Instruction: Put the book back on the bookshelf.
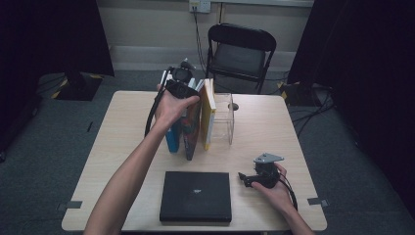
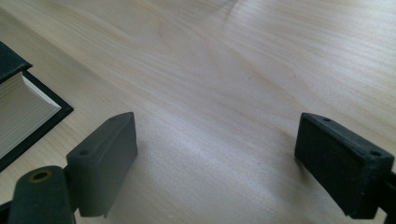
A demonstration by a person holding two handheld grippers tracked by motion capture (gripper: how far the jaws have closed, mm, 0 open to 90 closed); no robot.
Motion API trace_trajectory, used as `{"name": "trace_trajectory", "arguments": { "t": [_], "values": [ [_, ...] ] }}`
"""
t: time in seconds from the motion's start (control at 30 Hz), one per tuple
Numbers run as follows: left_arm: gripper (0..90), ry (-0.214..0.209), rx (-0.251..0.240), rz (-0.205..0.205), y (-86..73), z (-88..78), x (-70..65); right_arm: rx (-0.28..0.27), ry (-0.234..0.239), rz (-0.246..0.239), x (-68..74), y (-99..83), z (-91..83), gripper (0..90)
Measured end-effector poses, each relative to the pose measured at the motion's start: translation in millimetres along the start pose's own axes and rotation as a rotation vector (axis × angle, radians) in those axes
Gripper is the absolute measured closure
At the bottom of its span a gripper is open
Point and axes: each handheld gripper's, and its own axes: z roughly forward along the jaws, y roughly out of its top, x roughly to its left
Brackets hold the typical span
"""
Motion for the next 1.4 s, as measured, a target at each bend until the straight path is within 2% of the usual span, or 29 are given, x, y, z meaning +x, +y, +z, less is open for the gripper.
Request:
{"name": "trace_trajectory", "arguments": {
  "t": [0.03,0.17,0.27,0.43,0.53,0.63,0.73,0.83,0.87,0.97,1.0,1.07,1.27,1.3,1.4],
  "values": [
    [52.6,0.008,0.008,-0.003,0.9,-0.1,0.0,0.0,0.0,0.0,0.0,0.0,0.0,12.9],
    [55.0,-0.009,0.086,-0.025,3.6,2.3,0.6,0.0,0.0,0.0,0.0,0.0,0.0,12.9],
    [58.2,0.009,0.107,-0.049,4.9,2.6,-0.1,0.001,0.0,0.0,0.0,0.1,0.0,12.9],
    [60.4,-0.004,0.159,-0.068,6.9,3.8,0.7,0.003,0.001,0.002,0.1,0.2,0.0,12.9],
    [62.0,-0.014,0.197,-0.095,9.3,4.4,2.0,0.003,0.0,0.001,0.1,0.3,0.0,12.9],
    [61.6,-0.027,0.234,-0.148,12.4,4.6,4.6,0.004,0.001,0.0,0.0,0.4,-0.1,12.9],
    [59.3,-0.024,0.237,-0.173,14.6,3.6,1.9,0.004,0.0,0.0,0.1,0.6,0.0,12.9],
    [57.3,-0.009,0.244,-0.157,14.4,4.9,-2.6,0.005,0.002,-0.001,0.1,0.7,0.1,12.9],
    [57.5,-0.003,0.258,-0.139,14.0,6.5,-2.8,0.005,0.002,-0.001,0.1,0.7,0.1,12.9],
    [56.2,-0.003,0.266,-0.15,11.5,12.3,-3.6,0.007,0.004,-0.003,0.4,0.7,-0.1,12.9],
    [56.8,0.002,0.276,-0.141,10.9,14.0,-2.9,0.008,0.002,-0.004,0.6,0.8,-0.2,12.9],
    [59.0,0.005,0.271,-0.148,9.3,16.0,-2.5,0.008,0.004,-0.004,0.5,0.8,-0.1,12.9],
    [67.8,0.035,0.28,-0.132,9.4,15.4,-3.0,0.008,0.004,-0.004,0.5,0.8,-0.1,12.9],
    [69.1,0.041,0.286,-0.115,9.9,15.1,-2.8,0.008,0.003,-0.004,0.5,0.9,-0.1,12.9],
    [72.9,0.053,0.284,-0.119,10.1,14.8,-4.1,0.009,0.004,-0.002,0.6,1.0,-0.1,12.9]
  ]
}}
